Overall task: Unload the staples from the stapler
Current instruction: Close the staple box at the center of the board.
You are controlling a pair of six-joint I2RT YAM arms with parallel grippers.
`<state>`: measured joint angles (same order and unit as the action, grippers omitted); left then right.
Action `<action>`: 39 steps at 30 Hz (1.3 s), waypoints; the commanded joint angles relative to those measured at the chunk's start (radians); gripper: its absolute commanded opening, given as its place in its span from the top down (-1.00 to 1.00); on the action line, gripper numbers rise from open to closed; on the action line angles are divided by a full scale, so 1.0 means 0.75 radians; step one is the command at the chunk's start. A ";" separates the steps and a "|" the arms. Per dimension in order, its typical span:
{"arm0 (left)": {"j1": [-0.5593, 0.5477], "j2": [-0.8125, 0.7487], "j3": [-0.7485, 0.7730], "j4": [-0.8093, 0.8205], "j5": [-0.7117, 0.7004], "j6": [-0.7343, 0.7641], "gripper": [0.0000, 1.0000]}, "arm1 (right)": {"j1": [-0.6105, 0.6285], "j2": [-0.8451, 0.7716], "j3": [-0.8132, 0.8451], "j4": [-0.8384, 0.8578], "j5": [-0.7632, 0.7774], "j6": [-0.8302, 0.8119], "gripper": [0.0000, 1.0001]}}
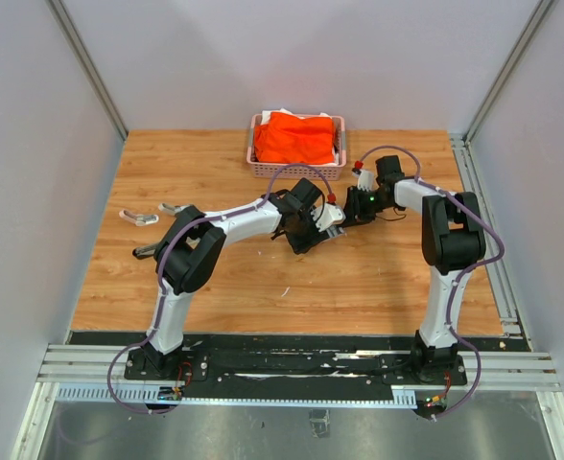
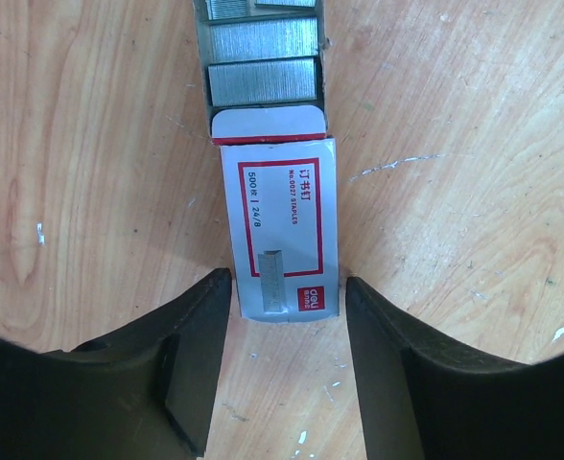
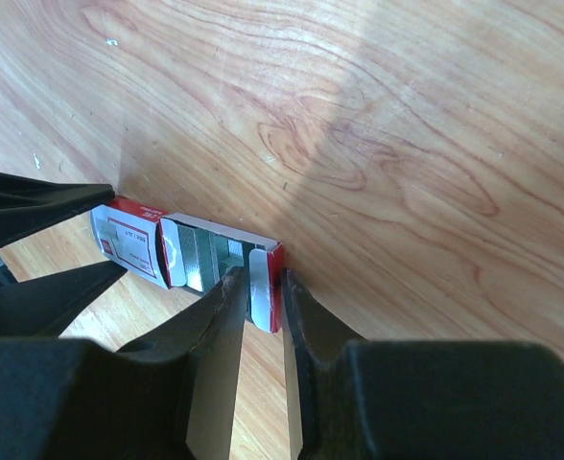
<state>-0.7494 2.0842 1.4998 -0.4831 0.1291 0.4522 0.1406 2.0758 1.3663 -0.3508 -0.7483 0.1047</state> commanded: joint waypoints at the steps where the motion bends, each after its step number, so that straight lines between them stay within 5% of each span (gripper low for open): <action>1: 0.007 0.082 -0.020 -0.078 -0.088 0.041 -0.11 | 0.031 0.040 0.013 -0.043 0.062 -0.034 0.53; 11: 0.006 0.087 -0.024 -0.070 -0.093 0.024 0.06 | 0.061 0.036 0.007 -0.033 0.028 -0.011 0.53; 39: 0.007 0.076 -0.014 -0.076 -0.151 0.053 0.03 | 0.100 0.073 0.095 -0.129 0.181 -0.124 0.50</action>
<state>-0.7494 2.0842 1.5036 -0.4835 0.0757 0.4618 0.1795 2.0998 1.4334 -0.4015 -0.6930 0.0433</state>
